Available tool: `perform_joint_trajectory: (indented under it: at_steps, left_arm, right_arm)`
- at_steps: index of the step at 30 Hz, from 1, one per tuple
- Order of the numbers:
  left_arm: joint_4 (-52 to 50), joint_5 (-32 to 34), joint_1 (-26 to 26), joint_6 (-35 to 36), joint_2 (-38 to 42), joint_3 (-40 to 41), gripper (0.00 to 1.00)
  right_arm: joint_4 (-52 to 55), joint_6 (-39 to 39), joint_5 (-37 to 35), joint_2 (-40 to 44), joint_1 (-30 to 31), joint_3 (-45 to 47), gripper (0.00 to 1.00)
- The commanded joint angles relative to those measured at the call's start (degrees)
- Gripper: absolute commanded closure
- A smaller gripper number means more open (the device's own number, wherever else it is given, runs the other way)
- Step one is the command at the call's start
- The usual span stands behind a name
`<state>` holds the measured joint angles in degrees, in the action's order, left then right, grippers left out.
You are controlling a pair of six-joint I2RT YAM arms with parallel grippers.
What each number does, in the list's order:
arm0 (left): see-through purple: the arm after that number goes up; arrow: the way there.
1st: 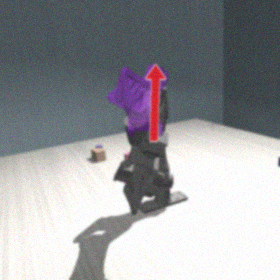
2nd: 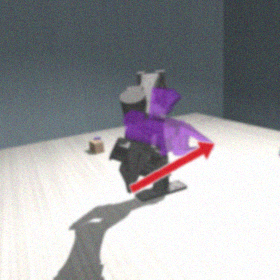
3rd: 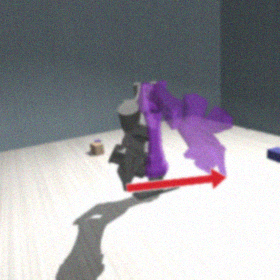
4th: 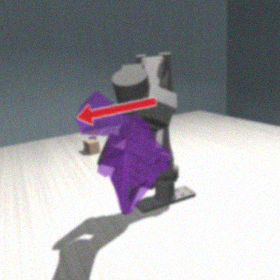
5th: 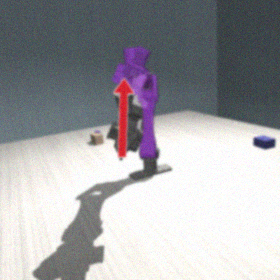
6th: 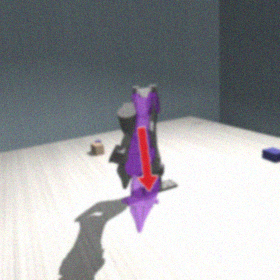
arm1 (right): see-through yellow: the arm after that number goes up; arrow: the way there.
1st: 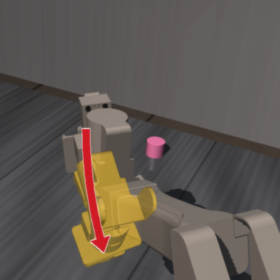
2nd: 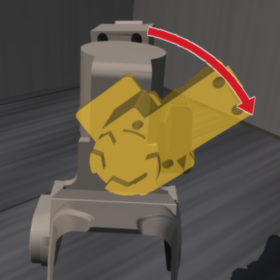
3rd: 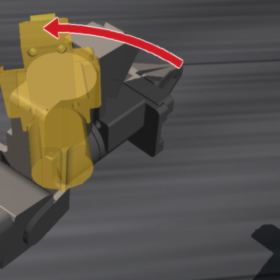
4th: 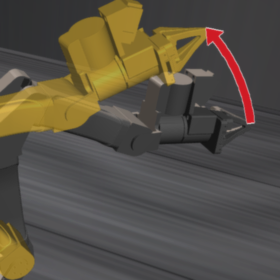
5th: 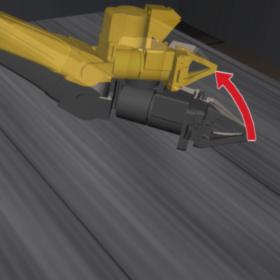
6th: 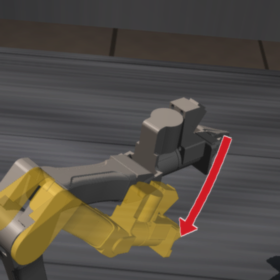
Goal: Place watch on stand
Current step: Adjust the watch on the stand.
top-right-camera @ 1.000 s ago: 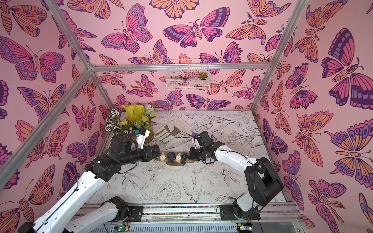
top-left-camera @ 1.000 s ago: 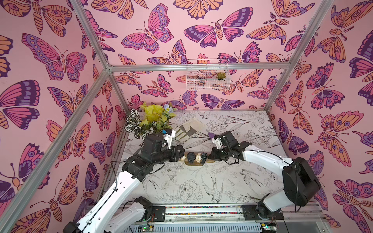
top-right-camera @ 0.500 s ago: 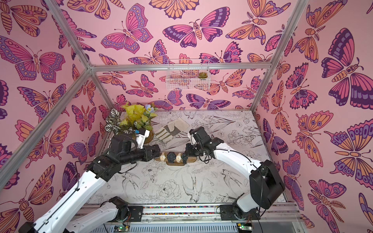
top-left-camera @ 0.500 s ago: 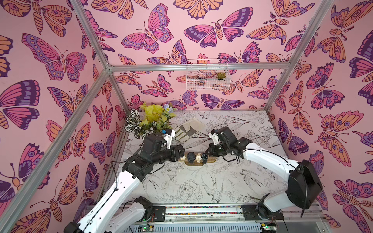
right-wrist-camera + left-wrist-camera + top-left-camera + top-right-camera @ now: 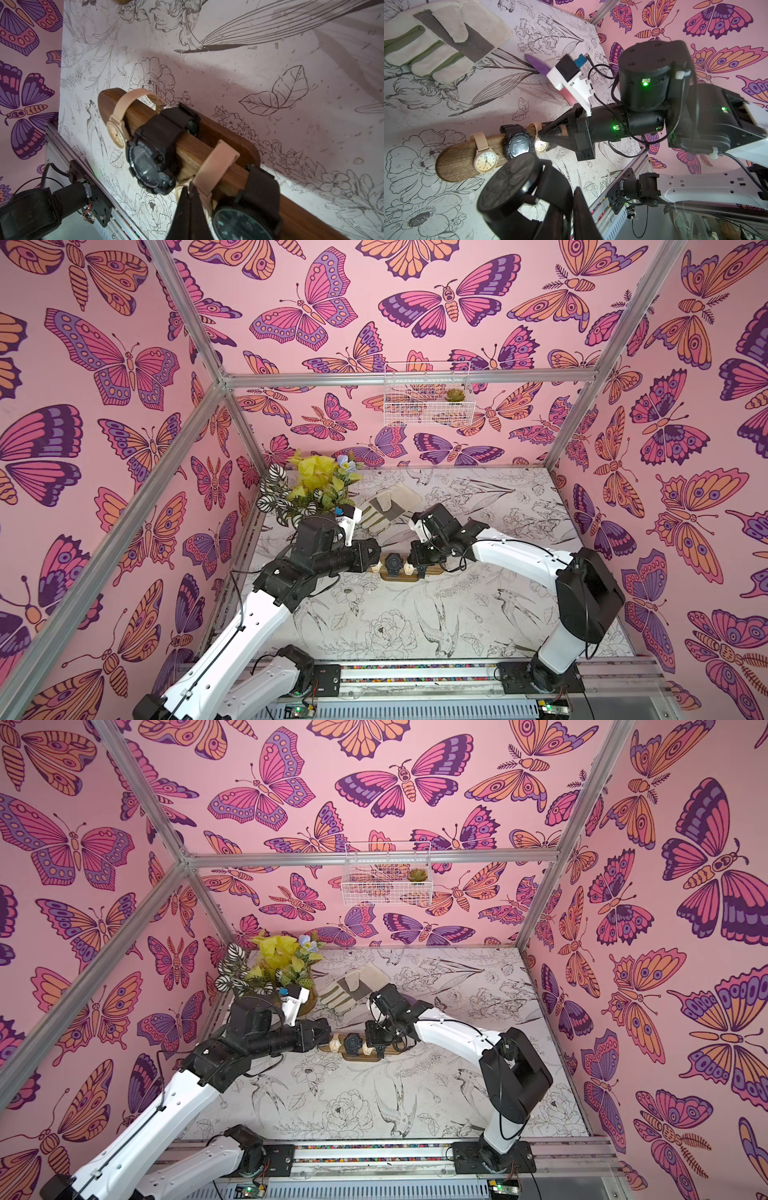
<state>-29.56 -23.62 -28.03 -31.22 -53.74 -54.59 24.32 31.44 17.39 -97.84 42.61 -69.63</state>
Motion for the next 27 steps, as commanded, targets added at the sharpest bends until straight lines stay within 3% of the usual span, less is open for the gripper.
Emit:
perform_joint_trajectory:
  at_steps: [1, 12, 20, 22, 27]
  left_arm:
    - [1.6, -1.1, 0.5, -0.4, -0.1, 0.8, 0.86]
    - [1.9, -1.3, 0.6, -0.4, -0.3, 1.1, 0.86]
    - [4.1, -4.4, 0.6, -0.4, -0.3, 1.5, 0.86]
    - [5.7, -6.4, 0.7, -0.4, -0.7, 1.5, 0.85]
    - [11.0, -12.8, 0.5, -0.9, -2.3, 1.2, 0.84]
  right_arm:
    - [1.4, -0.9, -1.0, -0.4, 0.4, -0.5, 0.98]
    - [0.2, -2.3, 1.6, 2.1, 0.4, -0.1, 0.98]
    - [1.1, -4.7, 2.7, 9.4, 0.2, 2.8, 0.98]
    - [0.8, -4.9, 5.4, 11.7, -0.4, 4.1, 0.95]
    - [-5.5, -0.7, 18.2, 17.9, -5.5, 10.7, 0.77]
